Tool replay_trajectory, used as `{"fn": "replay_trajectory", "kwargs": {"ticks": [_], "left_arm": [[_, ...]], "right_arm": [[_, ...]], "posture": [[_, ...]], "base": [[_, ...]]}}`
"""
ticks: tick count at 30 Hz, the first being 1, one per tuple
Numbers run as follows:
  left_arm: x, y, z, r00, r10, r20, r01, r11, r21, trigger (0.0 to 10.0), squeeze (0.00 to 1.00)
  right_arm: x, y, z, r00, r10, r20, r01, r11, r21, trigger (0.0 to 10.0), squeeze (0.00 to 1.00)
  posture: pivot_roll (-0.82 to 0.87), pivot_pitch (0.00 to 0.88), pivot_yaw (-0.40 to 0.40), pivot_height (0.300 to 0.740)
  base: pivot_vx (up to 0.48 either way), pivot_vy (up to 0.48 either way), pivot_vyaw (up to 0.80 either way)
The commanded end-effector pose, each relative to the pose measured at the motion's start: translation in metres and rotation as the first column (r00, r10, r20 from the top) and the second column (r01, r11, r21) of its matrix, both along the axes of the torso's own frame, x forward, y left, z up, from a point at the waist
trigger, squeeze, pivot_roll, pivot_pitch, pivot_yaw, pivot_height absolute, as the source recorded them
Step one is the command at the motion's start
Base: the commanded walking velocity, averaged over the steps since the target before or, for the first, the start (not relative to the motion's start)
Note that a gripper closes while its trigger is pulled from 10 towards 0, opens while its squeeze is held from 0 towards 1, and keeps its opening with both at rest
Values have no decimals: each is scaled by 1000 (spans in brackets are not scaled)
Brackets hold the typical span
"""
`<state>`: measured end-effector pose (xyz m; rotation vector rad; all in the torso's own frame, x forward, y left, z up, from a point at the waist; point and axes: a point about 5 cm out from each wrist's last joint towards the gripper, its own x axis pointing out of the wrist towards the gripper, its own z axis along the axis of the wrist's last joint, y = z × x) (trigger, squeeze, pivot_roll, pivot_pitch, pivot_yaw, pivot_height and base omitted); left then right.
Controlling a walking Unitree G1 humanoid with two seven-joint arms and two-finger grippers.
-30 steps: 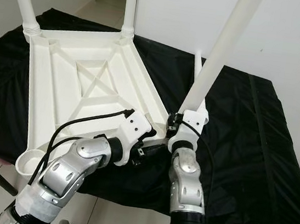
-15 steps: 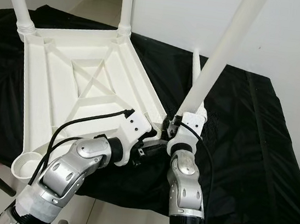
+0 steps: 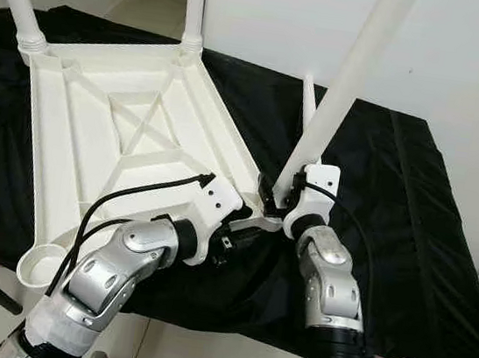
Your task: Building children table
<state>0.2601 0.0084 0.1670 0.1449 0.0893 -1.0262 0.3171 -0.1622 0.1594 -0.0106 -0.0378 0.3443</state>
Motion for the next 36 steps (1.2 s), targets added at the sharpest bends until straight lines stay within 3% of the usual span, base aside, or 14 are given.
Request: {"fn": "replay_trajectory", "kwargs": {"ticks": [1,7,10,11,12,21,28,29,36], "left_arm": [[1,-1,3,999,30,13,-30,1000,3,10000,0],[3,0,3,999,27,17,-27,1000,9,10000,0],[3,0,3,999,26,18,-26,1000,9,10000,0],[4,0,4,1000,24,20,-24,1000,10,10000,0],[3,0,4,1000,23,21,-23,1000,9,10000,0],[1,1,6,1000,18,24,-19,1000,9,10000,0],[0,1,6,1000,7,20,-7,1000,12,10000,0],[0,1,5,1000,5,19,-5,1000,12,10000,0],[-2,0,4,1000,-1,15,0,1000,12,10000,0]], "right_arm": [[3,-1,1,996,89,21,-87,995,-55,10000,0],[10,0,-4,971,240,5,-237,963,-130,10000,0],[12,0,-5,965,261,-6,-259,955,-143,10000,0],[14,0,-8,958,287,-19,-287,946,-153,6353,0],[15,-2,-12,950,309,-41,-312,934,-174,0,0],[13,-8,-33,923,362,-126,-380,908,-174,0,0],[11,-9,-38,931,346,-120,-360,925,-122,0,0],[12,-9,-39,939,322,-119,-335,935,-114,10000,0],[14,-7,-39,965,241,-108,-250,964,-84,10000,0]], "posture": [[132,48,-97,740],[137,40,-94,740],[141,36,-94,740],[141,35,-95,740],[141,35,-95,740],[150,37,-98,740],[145,41,-92,740],[142,43,-91,740],[139,47,-94,740]], "base": [[0,0,0],[0,0,0],[0,0,0],[0,0,0],[0,0,0],[0,0,0],[0,0,0],[0,0,0],[0,0,0]]}}
